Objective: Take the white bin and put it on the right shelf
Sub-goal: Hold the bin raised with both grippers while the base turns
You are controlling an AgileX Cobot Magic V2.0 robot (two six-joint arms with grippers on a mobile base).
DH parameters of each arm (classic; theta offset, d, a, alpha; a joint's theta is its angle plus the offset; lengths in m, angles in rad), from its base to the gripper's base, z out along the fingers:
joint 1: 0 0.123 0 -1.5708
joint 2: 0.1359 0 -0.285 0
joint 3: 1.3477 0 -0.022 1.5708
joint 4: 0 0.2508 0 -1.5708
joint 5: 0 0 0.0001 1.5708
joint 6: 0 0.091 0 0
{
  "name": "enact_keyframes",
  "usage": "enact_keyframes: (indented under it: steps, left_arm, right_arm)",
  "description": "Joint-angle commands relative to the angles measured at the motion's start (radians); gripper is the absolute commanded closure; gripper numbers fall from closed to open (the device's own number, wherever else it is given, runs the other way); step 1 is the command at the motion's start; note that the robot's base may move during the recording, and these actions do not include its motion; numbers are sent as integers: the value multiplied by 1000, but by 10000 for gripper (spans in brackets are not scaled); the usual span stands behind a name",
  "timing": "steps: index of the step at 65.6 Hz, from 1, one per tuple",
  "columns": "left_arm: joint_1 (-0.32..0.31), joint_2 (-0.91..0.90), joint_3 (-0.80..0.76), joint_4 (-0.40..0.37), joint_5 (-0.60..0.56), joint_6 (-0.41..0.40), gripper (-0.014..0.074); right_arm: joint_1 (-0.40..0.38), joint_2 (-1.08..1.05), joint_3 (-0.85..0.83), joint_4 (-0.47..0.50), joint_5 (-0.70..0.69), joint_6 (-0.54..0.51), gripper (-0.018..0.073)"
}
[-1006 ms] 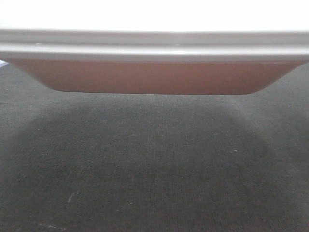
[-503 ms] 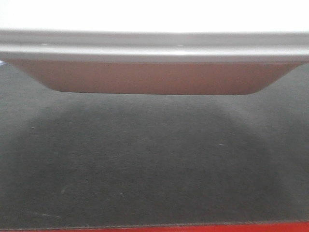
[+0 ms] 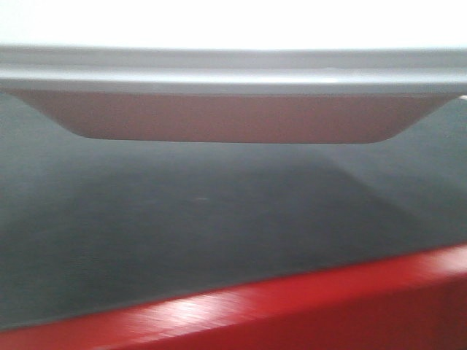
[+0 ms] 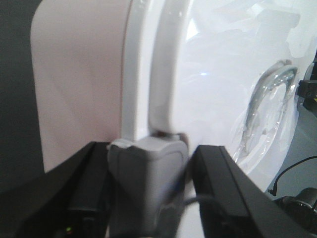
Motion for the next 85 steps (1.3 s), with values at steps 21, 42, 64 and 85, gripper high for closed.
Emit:
enact_keyframes:
  steps: [21,42,64,85]
  left_arm:
    - [-19,-22,-32,-151,70,12,388]
    - [-19,-22,-32,-151,70,12,388]
    - [-19,-22,-32,-151,70,12,388]
    - [-19,-22,-32,-151,70,12,388]
  right_arm:
    - [9,-15,-29,155,117,-13,219]
    - [9,-15,-29,155,117,-13,219]
    - [9,-15,-29,155,117,-13,219]
    - [9,-15,-29,155,117,-13,219]
